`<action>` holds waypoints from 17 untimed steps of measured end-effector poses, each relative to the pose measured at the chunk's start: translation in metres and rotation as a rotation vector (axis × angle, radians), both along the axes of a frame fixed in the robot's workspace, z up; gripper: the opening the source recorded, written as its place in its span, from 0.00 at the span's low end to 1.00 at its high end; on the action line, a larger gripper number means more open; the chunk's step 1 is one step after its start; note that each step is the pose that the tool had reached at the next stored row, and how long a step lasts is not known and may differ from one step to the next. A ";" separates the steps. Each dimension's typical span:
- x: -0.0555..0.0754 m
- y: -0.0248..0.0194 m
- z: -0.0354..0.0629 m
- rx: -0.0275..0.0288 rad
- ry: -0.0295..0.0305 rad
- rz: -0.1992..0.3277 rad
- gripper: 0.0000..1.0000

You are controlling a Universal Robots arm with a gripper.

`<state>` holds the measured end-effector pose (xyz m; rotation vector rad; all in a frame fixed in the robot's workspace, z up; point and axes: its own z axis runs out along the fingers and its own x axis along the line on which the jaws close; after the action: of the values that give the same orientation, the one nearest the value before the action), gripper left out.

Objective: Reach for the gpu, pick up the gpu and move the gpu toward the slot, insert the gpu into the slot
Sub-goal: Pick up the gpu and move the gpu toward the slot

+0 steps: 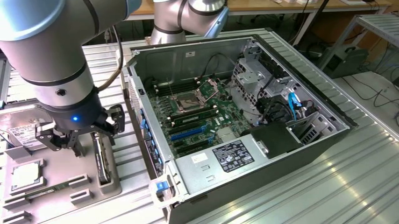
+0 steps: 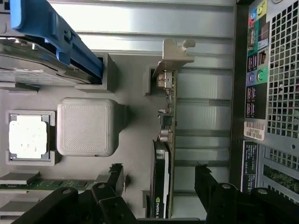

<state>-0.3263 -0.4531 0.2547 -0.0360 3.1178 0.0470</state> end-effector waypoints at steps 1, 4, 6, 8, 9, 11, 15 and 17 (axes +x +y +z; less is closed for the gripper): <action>0.000 0.0000 -0.0012 -0.0001 0.0000 -0.002 0.72; 0.000 -0.0001 -0.0057 -0.0001 0.0001 -0.010 0.72; 0.000 -0.0001 -0.0091 0.0000 0.0000 -0.017 0.72; 0.000 -0.0001 -0.0125 0.0000 0.0000 -0.022 0.72; 0.000 0.0000 -0.0148 0.0000 0.0000 -0.025 0.72; 0.000 0.0009 -0.0177 -0.0001 0.0000 -0.027 0.72; 0.000 0.0020 -0.0233 0.0000 0.0000 -0.028 0.72; 0.000 0.0021 -0.0253 0.0000 0.0000 -0.028 0.72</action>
<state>-0.3263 -0.4510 0.2294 0.0082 3.1175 0.0465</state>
